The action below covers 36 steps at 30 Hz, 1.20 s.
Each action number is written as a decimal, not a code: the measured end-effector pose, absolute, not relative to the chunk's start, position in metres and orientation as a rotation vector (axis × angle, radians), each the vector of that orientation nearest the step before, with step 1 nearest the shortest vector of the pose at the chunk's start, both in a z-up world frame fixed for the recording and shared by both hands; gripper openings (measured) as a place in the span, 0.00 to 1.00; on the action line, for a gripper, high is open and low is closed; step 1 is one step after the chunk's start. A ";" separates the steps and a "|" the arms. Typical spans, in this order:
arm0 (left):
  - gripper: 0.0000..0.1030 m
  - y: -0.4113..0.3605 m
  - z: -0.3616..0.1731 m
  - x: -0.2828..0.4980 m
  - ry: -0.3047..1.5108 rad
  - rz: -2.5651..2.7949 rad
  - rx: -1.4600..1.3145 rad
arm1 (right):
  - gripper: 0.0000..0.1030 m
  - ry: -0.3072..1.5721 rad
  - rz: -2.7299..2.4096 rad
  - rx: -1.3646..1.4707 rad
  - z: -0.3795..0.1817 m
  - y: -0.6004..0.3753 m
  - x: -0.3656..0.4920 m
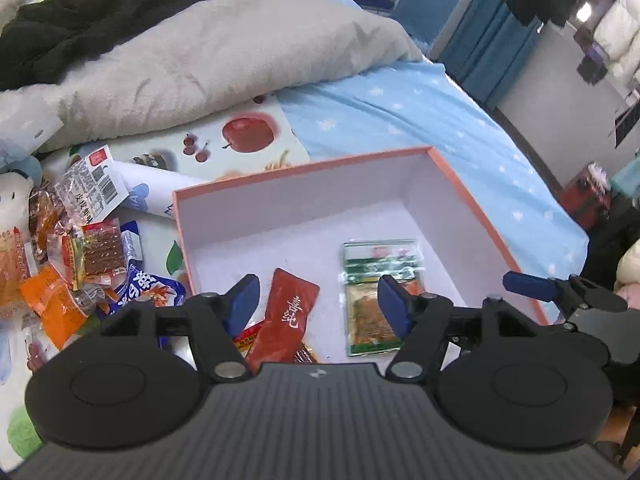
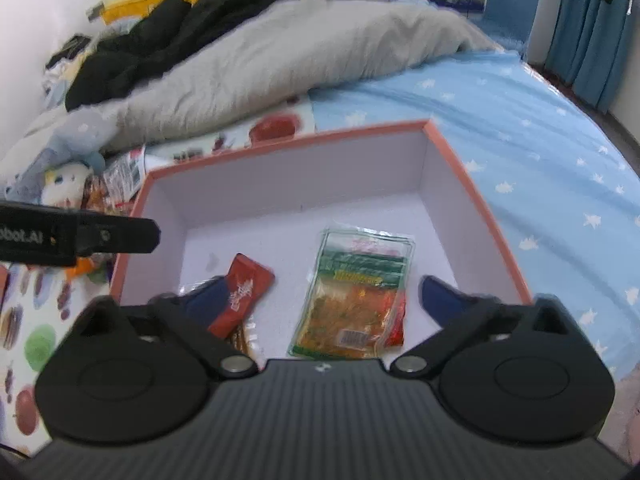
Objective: Organize snacks
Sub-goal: 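Open both tools to drop both packets into the pink box, then withdraw both open tools from the box back toward the snack pile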
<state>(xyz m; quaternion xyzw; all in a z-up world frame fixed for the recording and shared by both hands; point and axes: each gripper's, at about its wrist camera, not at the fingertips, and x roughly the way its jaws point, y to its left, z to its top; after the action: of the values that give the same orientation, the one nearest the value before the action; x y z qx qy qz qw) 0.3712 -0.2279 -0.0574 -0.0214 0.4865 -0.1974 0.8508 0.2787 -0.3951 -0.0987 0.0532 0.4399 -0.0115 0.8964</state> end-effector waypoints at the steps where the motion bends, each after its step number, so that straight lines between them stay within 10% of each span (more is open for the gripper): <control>1: 0.68 -0.226 -0.055 0.370 1.022 -0.411 -0.049 | 1.00 0.913 -0.028 0.115 -0.100 -0.396 0.280; 11: 0.71 -0.201 -0.018 0.353 0.922 -0.394 -0.031 | 1.00 0.832 0.001 0.140 -0.072 -0.391 0.264; 22: 0.98 -0.156 0.029 0.311 0.776 -0.324 -0.047 | 1.00 0.678 0.044 0.185 -0.021 -0.367 0.228; 36: 1.00 -0.091 0.052 0.227 0.686 -0.259 -0.072 | 1.00 0.587 0.139 0.155 0.008 -0.305 0.181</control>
<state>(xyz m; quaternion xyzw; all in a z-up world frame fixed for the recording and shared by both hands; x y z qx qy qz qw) 0.2265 -0.0910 0.0523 -0.0353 0.3354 -0.1266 0.9329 0.1806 -0.3049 0.0082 0.0765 0.2889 0.0683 0.9519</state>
